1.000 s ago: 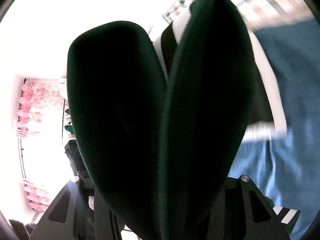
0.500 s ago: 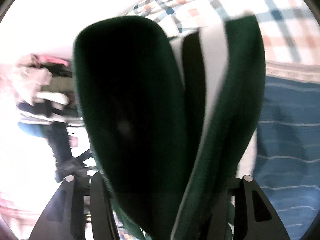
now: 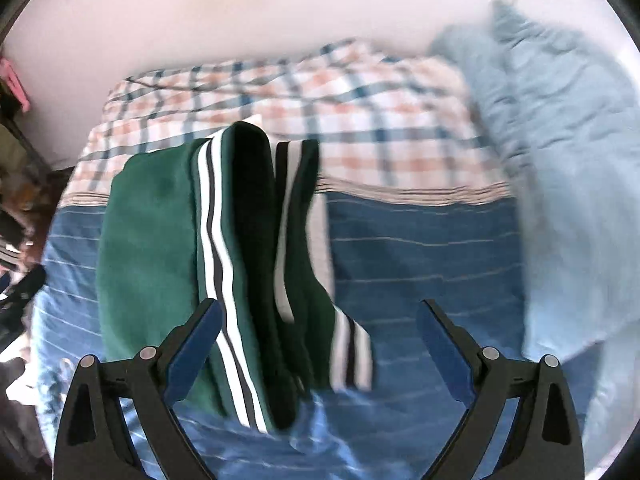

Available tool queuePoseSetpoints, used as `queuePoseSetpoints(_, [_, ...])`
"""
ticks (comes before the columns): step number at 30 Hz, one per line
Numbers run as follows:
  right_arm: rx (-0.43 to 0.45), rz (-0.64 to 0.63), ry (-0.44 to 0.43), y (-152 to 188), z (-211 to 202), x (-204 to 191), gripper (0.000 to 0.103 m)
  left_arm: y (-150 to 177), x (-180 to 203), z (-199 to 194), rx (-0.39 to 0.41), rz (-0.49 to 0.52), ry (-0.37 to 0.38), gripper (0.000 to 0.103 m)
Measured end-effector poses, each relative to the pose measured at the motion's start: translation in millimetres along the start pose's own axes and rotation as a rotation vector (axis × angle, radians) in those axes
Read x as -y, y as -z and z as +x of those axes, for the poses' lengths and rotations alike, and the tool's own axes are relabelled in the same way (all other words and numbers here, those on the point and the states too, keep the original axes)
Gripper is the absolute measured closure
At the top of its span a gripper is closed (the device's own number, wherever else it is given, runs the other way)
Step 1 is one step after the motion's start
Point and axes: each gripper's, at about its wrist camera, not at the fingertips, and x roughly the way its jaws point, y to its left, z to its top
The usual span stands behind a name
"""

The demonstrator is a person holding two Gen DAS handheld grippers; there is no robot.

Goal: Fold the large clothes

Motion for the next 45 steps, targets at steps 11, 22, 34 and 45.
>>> queuePoseSetpoints(11, [0.094,0.035,0.028,106,-227,21,0.002,63,5,-175,0.027,0.082,0.023,0.001])
queuePoseSetpoints(22, [0.305,0.019,0.049,184,-451,59,0.002,87,6,-352,0.179,0.053,0.054,0.001])
queuePoseSetpoints(34, [0.396,0.025,-0.009,220,-565,89,0.002,107,6,-434,0.225,0.007,0.05,0.001])
queuePoseSetpoints(45, [0.409,-0.003,-0.058,235,-599,99,0.0,122,6,-469,0.263,-0.007,0.008,0.001])
